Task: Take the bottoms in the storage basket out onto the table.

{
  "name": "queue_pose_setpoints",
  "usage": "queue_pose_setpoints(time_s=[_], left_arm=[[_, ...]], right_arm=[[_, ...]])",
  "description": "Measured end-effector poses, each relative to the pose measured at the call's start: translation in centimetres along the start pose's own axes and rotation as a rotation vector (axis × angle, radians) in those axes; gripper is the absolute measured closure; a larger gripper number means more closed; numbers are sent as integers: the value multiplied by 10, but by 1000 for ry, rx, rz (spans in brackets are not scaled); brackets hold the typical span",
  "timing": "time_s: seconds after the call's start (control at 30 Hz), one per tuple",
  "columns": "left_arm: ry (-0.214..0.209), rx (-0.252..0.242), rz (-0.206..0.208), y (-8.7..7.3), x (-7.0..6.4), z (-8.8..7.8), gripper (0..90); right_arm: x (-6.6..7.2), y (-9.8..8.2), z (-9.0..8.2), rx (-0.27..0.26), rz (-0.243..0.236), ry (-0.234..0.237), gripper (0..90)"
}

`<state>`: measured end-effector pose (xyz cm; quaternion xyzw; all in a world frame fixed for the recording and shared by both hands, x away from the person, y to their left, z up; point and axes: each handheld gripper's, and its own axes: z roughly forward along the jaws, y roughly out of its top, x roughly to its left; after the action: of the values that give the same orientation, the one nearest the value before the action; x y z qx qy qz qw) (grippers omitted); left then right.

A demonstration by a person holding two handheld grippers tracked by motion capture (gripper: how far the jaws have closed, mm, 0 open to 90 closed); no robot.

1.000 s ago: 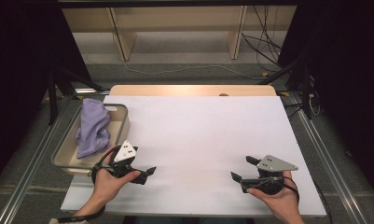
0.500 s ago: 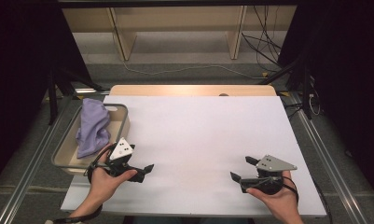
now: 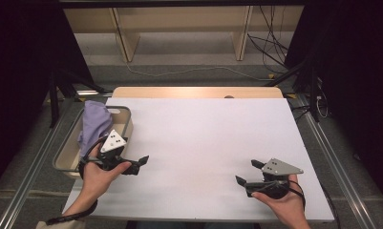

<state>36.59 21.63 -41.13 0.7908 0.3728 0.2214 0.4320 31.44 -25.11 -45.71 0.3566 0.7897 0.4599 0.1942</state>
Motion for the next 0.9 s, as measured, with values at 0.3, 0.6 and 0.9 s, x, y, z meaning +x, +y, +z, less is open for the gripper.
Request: queue_pose_setpoints(time_s=[0.3,0.6,0.9], left_arm=[[53,-33,-17,14,22,-7,0],[112,-39,-43,19,42,-10,0],[184,-32,-69,18,67,-12,0]], right_arm=[[2,1,1,0,-4,3,194],[2,1,1,-1,-5,4,194],[2,0,1,-1,-6,8,193]])
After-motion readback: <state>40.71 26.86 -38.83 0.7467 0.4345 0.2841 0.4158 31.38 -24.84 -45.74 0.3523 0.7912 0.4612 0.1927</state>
